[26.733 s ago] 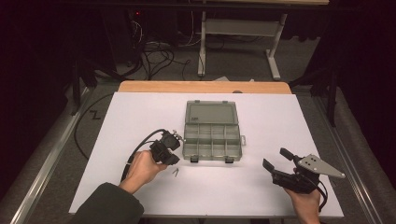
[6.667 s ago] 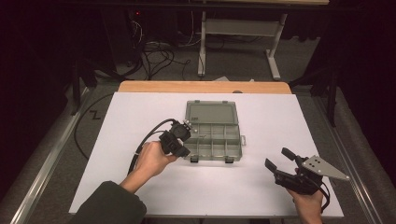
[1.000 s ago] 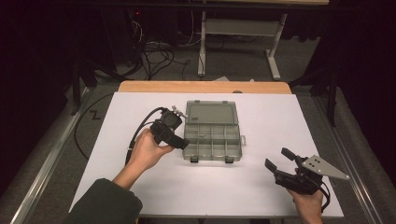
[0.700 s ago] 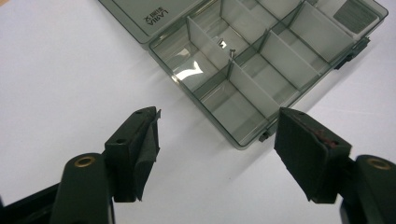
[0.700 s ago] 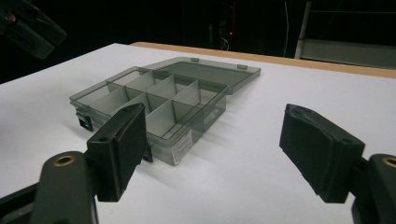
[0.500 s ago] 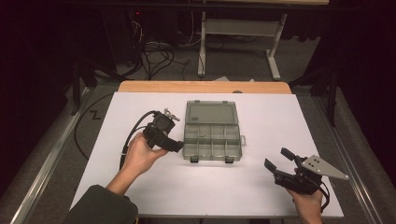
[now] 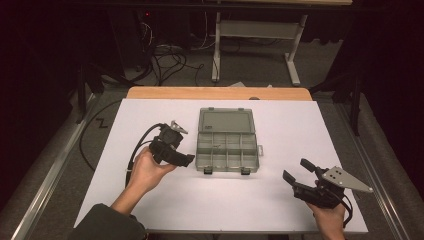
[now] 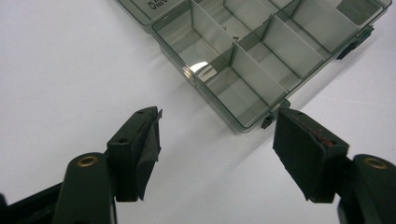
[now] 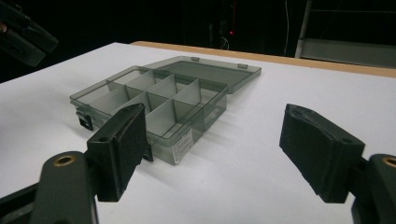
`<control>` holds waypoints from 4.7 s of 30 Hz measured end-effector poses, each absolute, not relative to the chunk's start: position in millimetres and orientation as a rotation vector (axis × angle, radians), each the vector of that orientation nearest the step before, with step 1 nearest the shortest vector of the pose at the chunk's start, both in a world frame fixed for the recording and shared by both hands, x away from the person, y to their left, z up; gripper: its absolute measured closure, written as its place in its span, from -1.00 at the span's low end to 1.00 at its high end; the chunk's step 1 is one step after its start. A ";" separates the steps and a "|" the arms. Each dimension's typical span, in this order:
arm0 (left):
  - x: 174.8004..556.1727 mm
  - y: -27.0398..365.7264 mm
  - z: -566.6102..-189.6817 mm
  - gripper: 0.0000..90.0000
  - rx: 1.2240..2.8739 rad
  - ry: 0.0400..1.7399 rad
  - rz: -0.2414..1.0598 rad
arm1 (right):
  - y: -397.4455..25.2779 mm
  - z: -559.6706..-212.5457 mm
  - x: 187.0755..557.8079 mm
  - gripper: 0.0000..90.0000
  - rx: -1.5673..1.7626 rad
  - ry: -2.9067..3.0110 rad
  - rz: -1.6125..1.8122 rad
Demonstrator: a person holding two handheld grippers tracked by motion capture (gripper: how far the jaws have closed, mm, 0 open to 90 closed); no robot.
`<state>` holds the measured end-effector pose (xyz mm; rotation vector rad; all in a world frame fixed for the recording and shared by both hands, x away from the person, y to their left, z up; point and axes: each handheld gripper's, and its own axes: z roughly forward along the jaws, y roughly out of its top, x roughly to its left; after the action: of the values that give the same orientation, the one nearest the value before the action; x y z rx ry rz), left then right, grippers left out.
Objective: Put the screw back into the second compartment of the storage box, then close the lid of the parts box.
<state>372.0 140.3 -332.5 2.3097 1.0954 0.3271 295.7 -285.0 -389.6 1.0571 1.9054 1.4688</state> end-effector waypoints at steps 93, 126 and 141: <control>311.0 197.4 -395.3 -0.25 1.912 1.134 0.493 | -282.3 -395.2 301.3 -0.45 1.096 1.934 1.420; 348.7 178.1 -361.3 -0.27 1.910 1.084 0.430 | -267.0 -383.9 311.9 -0.35 1.047 2.012 1.476; 378.6 148.6 -353.7 -0.27 1.956 1.060 0.395 | -252.6 -380.0 322.9 -0.34 1.038 2.043 1.459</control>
<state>378.6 148.6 -353.7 1.9564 1.0603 0.3946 322.9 -252.6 -380.0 1.0382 2.0431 1.4594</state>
